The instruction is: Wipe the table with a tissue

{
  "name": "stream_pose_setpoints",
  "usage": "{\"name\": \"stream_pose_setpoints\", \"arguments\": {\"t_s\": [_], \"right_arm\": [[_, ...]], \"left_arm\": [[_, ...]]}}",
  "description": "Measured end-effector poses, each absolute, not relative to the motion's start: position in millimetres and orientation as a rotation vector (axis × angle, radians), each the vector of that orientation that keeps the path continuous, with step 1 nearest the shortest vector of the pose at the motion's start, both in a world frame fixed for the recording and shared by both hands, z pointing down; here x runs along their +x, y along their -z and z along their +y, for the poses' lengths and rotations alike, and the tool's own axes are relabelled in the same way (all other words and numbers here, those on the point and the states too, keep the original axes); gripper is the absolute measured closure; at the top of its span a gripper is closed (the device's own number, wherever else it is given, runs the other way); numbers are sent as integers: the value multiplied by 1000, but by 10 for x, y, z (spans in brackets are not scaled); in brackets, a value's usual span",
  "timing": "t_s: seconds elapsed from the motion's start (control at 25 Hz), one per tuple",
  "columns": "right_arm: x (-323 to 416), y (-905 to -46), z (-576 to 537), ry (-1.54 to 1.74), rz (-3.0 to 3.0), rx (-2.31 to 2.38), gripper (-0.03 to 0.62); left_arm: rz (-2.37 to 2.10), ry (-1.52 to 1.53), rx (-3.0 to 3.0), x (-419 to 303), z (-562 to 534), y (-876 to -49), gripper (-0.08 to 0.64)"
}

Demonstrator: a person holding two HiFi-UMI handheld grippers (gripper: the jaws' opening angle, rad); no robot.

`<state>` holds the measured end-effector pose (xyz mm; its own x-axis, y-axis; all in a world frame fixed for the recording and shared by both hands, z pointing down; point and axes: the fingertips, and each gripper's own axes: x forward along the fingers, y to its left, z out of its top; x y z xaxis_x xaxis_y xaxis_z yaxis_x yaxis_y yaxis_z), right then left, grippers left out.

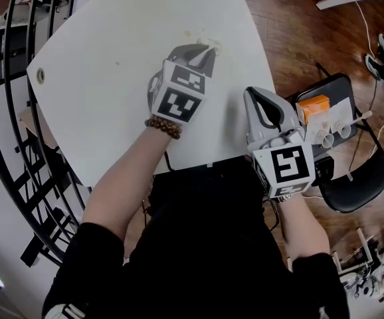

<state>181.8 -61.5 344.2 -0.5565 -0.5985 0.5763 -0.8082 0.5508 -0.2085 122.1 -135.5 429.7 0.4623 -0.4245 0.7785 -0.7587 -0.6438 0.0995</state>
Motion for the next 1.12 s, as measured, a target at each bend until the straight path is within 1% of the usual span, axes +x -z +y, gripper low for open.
{"name": "stream_pose_setpoints", "arguments": {"t_s": [0.64,1.12], "right_arm": [[1769,-3476,-645,-639,-2333,1130,604],[1730,-3525,-607,-665,-2322,1118,604]], "left_arm": [[-1088,-982,2297,1187,-1500,-4247,538],[-1120,-1071,2281,1144,-1655,-4363,538]]}}
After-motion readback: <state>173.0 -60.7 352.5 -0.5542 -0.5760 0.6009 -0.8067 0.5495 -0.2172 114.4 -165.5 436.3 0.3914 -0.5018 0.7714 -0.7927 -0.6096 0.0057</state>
